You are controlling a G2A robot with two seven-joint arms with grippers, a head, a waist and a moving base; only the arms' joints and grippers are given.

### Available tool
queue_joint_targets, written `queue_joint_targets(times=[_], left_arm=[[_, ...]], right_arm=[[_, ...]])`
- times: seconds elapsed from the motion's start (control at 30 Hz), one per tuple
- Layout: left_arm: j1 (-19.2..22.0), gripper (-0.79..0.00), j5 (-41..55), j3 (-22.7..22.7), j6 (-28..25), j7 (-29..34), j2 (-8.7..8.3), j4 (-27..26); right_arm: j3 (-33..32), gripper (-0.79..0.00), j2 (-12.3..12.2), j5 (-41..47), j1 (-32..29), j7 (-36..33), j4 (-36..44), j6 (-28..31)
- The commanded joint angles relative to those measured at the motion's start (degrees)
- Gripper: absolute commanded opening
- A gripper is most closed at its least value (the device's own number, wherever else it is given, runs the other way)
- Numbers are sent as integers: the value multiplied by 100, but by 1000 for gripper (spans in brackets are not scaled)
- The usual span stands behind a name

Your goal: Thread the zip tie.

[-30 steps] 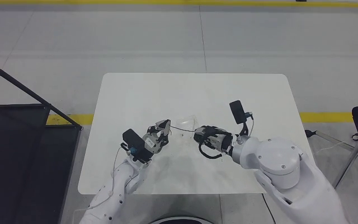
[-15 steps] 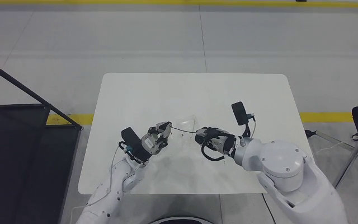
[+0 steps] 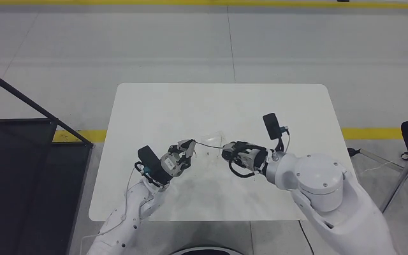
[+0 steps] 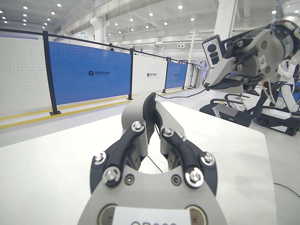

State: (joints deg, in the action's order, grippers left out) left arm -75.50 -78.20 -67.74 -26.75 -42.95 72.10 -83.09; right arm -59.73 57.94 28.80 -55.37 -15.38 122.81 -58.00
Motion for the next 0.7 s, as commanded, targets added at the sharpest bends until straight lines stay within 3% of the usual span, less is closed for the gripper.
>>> queue_joint_targets(times=[0.0,0.67], left_arm=[[0,-785,0,0,0,0,0,0],[0,-785,0,0,0,0,0,0]], right_arm=[[14,-785,4,13,15,9,-12,0],[30,-785,24,183,88,95,-69,0]])
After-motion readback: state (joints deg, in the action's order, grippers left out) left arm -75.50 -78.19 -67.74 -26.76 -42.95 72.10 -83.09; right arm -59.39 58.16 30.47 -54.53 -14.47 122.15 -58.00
